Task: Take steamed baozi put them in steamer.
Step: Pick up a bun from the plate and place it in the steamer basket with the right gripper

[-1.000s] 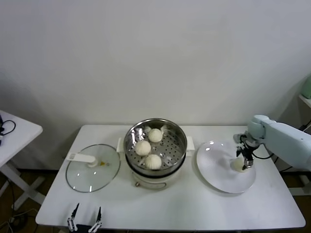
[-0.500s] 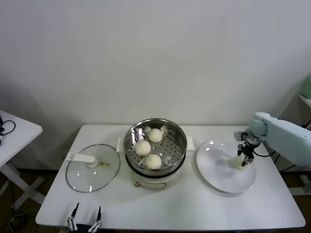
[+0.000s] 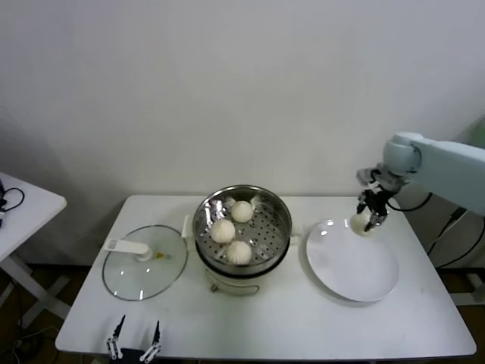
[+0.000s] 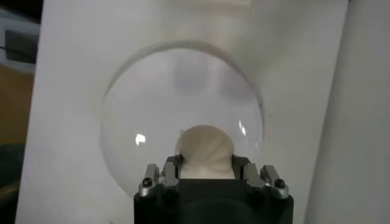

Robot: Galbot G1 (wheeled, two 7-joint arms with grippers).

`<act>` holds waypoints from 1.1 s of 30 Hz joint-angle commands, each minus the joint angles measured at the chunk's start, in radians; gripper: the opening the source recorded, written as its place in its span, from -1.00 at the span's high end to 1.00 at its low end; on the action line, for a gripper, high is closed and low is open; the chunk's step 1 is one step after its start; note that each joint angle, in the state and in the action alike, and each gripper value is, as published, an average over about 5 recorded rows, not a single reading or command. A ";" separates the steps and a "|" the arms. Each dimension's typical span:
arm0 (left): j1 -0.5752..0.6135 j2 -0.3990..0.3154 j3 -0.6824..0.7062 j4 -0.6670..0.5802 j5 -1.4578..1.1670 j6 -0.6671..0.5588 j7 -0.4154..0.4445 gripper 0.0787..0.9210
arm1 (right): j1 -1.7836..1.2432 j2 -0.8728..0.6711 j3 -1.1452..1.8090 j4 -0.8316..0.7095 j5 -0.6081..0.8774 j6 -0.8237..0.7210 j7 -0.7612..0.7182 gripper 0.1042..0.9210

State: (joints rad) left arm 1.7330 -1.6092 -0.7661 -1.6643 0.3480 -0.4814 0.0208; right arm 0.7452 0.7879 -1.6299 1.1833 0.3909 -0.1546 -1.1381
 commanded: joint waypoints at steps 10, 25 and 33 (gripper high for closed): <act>0.004 -0.006 0.001 -0.009 -0.001 0.001 0.000 -0.77 | 0.299 0.156 -0.073 0.253 0.399 -0.140 0.024 -0.14; -0.001 -0.011 -0.007 -0.008 -0.004 0.002 0.000 -0.77 | -0.040 0.356 0.128 0.124 0.264 -0.220 0.116 -0.14; -0.005 -0.015 -0.008 -0.005 -0.007 0.002 -0.001 -0.77 | -0.150 0.366 0.148 0.058 0.156 -0.221 0.137 -0.14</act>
State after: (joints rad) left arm 1.7305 -1.6092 -0.7741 -1.6721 0.3431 -0.4802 0.0210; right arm 0.7578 1.0944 -1.5372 1.3079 0.6569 -0.3544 -1.0318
